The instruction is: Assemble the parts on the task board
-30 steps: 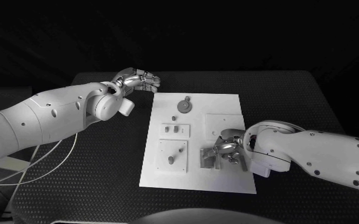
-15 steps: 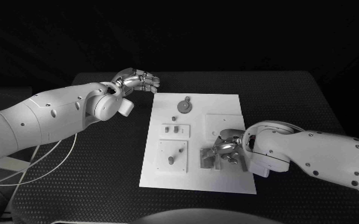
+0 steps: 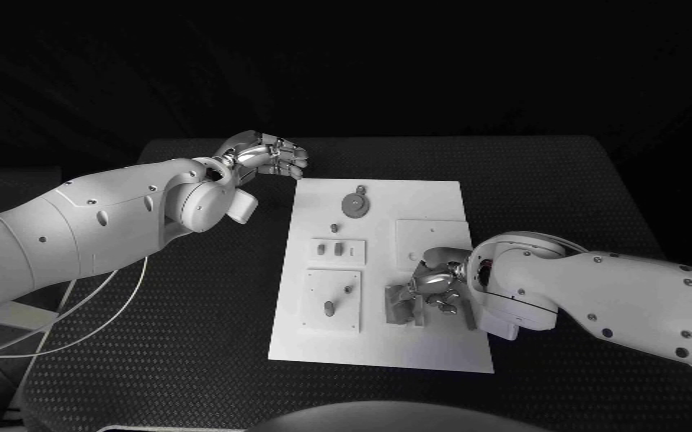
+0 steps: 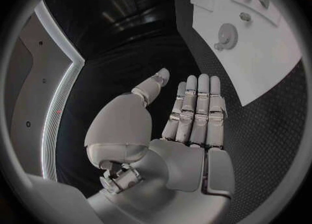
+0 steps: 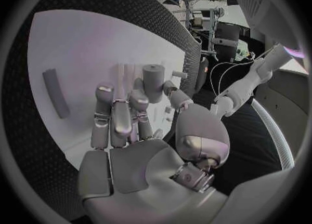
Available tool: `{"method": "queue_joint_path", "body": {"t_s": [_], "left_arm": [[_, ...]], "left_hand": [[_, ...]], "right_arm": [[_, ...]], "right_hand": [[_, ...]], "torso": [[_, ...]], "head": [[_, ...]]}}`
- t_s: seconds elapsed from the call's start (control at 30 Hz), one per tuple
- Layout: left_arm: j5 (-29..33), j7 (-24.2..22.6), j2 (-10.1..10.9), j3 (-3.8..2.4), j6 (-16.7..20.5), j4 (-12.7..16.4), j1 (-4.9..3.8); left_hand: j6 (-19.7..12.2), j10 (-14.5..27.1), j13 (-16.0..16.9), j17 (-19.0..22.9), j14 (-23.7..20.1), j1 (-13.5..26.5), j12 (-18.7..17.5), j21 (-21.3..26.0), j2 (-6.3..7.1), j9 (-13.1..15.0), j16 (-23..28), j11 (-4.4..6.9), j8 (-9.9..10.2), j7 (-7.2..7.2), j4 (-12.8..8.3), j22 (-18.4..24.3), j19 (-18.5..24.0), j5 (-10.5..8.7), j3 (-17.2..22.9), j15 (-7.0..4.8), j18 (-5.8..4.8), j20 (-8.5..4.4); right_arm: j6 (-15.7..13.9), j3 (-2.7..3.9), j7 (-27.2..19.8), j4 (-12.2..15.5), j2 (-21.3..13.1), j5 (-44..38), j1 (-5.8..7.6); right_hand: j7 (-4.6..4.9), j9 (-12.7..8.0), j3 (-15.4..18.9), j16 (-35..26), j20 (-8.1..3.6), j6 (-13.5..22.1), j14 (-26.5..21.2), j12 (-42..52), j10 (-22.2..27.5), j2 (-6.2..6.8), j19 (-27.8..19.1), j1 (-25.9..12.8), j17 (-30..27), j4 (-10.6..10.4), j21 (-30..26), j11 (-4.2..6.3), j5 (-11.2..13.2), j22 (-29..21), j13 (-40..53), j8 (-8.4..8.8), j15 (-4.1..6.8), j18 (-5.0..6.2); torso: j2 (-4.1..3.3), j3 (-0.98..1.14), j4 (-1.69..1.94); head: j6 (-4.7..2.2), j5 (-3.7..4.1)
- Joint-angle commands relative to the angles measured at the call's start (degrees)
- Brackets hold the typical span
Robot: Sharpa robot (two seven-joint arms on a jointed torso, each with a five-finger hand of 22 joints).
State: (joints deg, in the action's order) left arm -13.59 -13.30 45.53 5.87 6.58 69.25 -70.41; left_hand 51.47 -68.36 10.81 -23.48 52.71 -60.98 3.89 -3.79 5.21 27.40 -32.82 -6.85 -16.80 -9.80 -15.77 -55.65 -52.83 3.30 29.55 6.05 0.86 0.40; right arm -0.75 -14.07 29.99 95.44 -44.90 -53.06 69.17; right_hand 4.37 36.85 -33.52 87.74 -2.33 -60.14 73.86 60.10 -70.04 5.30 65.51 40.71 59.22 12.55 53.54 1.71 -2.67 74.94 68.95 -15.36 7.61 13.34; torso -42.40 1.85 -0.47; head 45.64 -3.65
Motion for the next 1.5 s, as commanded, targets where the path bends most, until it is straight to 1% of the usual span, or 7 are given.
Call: {"method": "queue_joint_path", "body": {"t_s": [0.03, 0.27, 0.43, 0.67, 1.37, 1.43, 1.5], "left_arm": [[0.26, -0.19, -0.1, -0.03, -1.13, 0.16, -0.03], [0.26, -0.16, -0.06, -0.02, -1.11, 0.15, -0.03], [0.26, -0.11, -0.03, -0.02, -1.14, 0.17, -0.03], [0.25, -0.08, -0.03, -0.02, -1.1, 0.17, -0.03], [0.24, 0.04, -0.02, -0.02, -1.03, 0.18, -0.03], [0.24, 0.04, -0.02, -0.02, -1.09, 0.17, -0.03], [0.24, 0.03, -0.05, -0.02, -1.14, 0.15, -0.03]], "left_hand": [[-0.22, -0.25, -0.07, -0.08, -0.14, 0.47, 0.16, -0.18, -0.07, -0.07, 0.22, 0.0, -0.25, 0.15, 0.07, 0.1, 0.14, -0.05, -0.3, 0.23, 1.01, 0.15], [-0.22, -0.26, -0.07, -0.12, -0.16, 0.49, 0.16, -0.17, -0.06, -0.08, 0.26, 0.01, -0.25, 0.15, 0.08, 0.11, 0.17, -0.05, -0.3, 0.25, 1.0, 0.16], [-0.22, -0.26, -0.08, -0.15, -0.18, 0.51, 0.16, -0.17, -0.06, -0.08, 0.3, 0.01, -0.25, 0.15, 0.1, 0.12, 0.19, -0.05, -0.3, 0.25, 1.0, 0.17], [-0.23, -0.27, -0.09, -0.19, -0.19, 0.5, 0.16, -0.16, -0.06, -0.09, 0.33, 0.01, -0.25, 0.16, 0.1, 0.13, 0.22, -0.05, -0.29, 0.26, 1.0, 0.17], [-0.26, -0.26, -0.11, -0.31, -0.29, 0.45, 0.14, -0.13, -0.05, -0.12, 0.48, 0.01, -0.25, 0.15, 0.09, 0.17, 0.34, -0.05, -0.23, 0.3, 0.99, 0.21], [-0.26, -0.26, -0.11, -0.32, -0.3, 0.46, 0.14, -0.13, -0.06, -0.12, 0.5, 0.01, -0.25, 0.15, 0.1, 0.17, 0.35, -0.05, -0.23, 0.31, 0.99, 0.21], [-0.26, -0.26, -0.12, -0.33, -0.3, 0.45, 0.14, -0.12, -0.05, -0.13, 0.51, 0.01, -0.25, 0.15, 0.09, 0.18, 0.36, -0.05, -0.23, 0.31, 0.99, 0.21]], "right_arm": [[1.13, -0.14, 0.41, -0.2, -0.04, -1.08, -0.18], [0.71, -0.14, 0.41, -0.32, -0.04, -1.07, -0.18], [0.75, -0.14, 0.46, -0.39, -0.08, -1.48, -0.18], [0.88, -0.14, 0.46, -0.34, 0.0, -1.83, -0.18], [0.78, -0.14, 0.26, -0.24, 0.02, -2.3, -0.18], [0.83, -0.14, -0.07, 0.07, -0.14, -3.38, -0.19], [1.05, -0.14, -0.87, 0.53, -0.49, -3.93, -0.19]], "right_hand": [[0.36, -0.07, -0.22, -0.36, -0.23, 0.04, -0.4, -0.2, 0.21, 0.95, -0.23, -0.69, -0.03, -0.61, -0.26, -0.11, -0.18, 0.7, -0.02, 0.21, -0.15, 1.66], [0.36, 0.02, -0.98, -0.37, -0.31, 0.05, -0.38, -0.14, 0.28, 1.68, -0.17, -1.67, 0.13, -1.78, -0.3, -0.11, -0.18, 0.75, 0.02, 0.29, -0.15, 1.66], [0.34, 0.14, -1.27, -0.36, -0.35, 0.0, -0.34, -0.07, 0.32, 0.95, -0.18, -3.02, 0.27, -2.97, -0.29, -0.09, -0.18, 0.83, 0.06, 0.32, -0.14, 1.66], [0.31, 0.22, -1.19, -0.36, -0.38, -0.05, -0.3, -0.04, 0.36, 1.14, -0.23, -3.95, 0.42, -3.34, -0.27, -0.07, -0.18, 0.9, 0.08, 0.33, -0.12, 1.66], [0.25, 0.48, -2.58, -0.45, -0.64, -0.06, -0.33, 0.0, 0.39, 4.03, -0.17, -6.15, 0.51, -5.57, -0.27, 0.0, -0.19, 0.91, 0.08, 0.43, -0.04, 1.66], [0.22, 0.54, -2.94, -0.42, -0.72, -0.1, -0.21, 0.05, 0.36, 4.13, -0.12, -5.62, 0.69, -5.28, -0.21, 0.03, -0.19, 0.94, 0.09, 0.41, -0.01, 1.66], [0.16, 0.7, -3.3, -0.35, -0.84, -0.3, -0.03, 0.17, 0.25, 4.31, 0.01, -4.08, 0.89, -3.92, -0.01, 0.08, -0.19, 1.03, 0.14, 0.26, 0.03, 1.66]], "torso": [[-0.01, 0.02, -0.01], [-0.01, 0.01, -0.01], [-0.01, -0.02, -0.01], [0.01, -0.01, 0.02], [0.01, -0.02, 0.03], [0.02, -0.01, 0.02], [0.01, 0.02, 0.02]], "head": [[0.01, -0.05], [0.01, 0.02], [-0.01, 0.09], [0.06, 0.24], [-0.08, 0.34], [-0.07, 0.34], [-0.07, 0.35]]}}
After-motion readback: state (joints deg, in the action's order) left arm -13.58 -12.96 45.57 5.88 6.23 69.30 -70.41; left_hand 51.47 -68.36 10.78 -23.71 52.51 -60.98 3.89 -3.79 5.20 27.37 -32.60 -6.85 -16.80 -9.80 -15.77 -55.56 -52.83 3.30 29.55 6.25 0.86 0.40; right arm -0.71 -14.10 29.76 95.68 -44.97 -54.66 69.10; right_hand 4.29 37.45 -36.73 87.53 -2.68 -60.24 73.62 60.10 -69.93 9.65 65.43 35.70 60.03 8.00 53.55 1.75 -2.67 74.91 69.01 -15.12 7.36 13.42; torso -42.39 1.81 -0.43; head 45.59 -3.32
